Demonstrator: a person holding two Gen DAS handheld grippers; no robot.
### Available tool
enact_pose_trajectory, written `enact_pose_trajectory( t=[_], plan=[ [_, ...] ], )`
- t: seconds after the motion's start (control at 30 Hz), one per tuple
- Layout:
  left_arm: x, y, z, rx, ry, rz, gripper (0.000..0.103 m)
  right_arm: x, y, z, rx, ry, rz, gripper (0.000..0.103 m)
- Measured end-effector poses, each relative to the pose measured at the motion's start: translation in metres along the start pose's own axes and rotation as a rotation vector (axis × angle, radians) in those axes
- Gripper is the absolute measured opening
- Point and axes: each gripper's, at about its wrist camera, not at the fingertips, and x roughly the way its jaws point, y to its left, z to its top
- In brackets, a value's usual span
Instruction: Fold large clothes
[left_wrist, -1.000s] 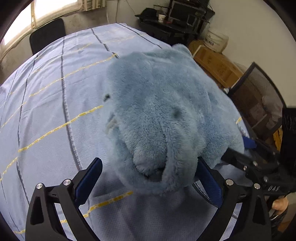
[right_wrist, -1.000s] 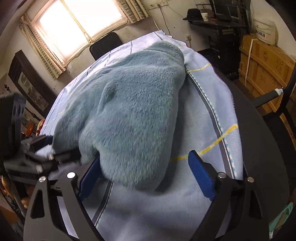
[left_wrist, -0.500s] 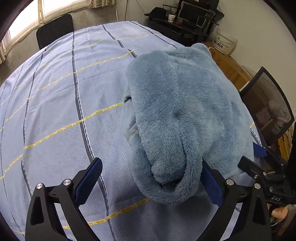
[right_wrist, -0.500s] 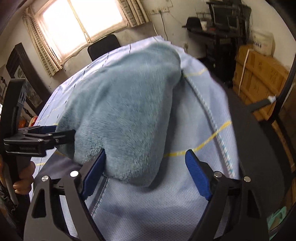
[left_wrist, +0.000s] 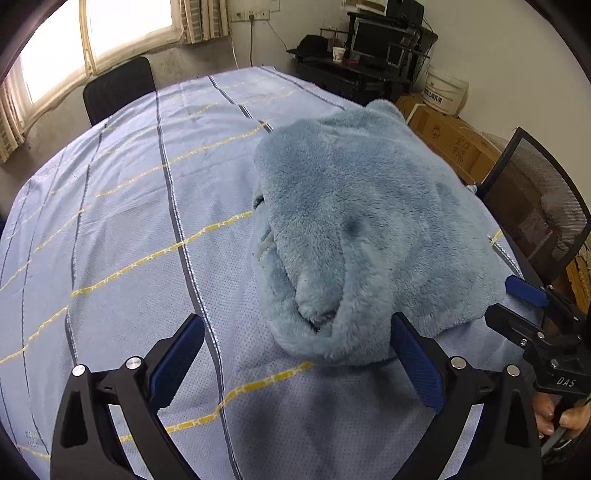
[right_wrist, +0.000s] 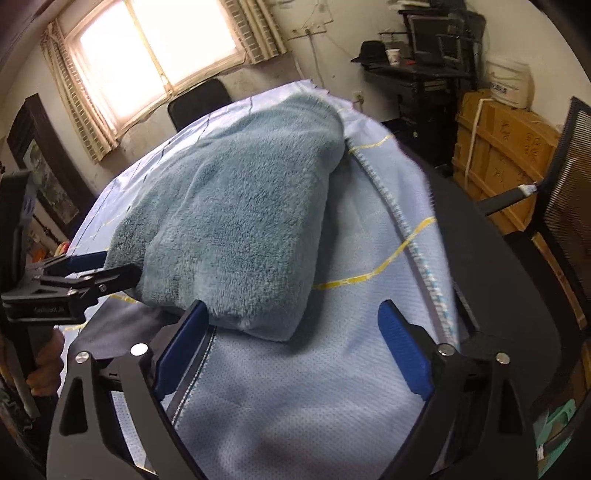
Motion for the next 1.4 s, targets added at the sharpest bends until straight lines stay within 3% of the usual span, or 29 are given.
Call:
enact_pose_trajectory(
  t=[0.23,0.4,0.6,0.8,1.03,1.2,1.4],
  plan=[
    [-0.019,-0.008,-0.007,-0.034,-0.061,-0.032,0.1,-0.01,0.006,0.009,0.016,-0.022,0.026,0.096],
    [-0.027,-0.012,-0.01,-0.032,-0.088,0.0,0.1,-0.013,0.028,0.011,-0.017,-0.025,0.077,0.096],
    [-0.036,-0.013,-0.024,-0.041,-0.116,0.037,0.1,-0.021,0.049,0.002,-0.068,-0.068,0.017,0.098],
    [-0.032,-0.009,-0.031,-0.037,-0.1,0.05,0.1,-0.018,0.061,-0.003,-0.133,-0.066,-0.138,0.098],
    [-0.038,0.013,-0.035,-0.092,-0.107,0.033,0.1,-0.028,0.052,-0.002,-0.051,-0.059,-0.071,0.098],
    [-0.047,0.018,-0.034,-0.115,-0.112,0.038,0.1,-0.037,0.049,-0.004,-0.009,-0.068,-0.082,0.099],
    [-0.072,-0.003,-0.039,-0.047,-0.182,0.091,0.1,-0.053,0.066,-0.005,-0.058,-0.086,-0.113,0.098]
  ],
)
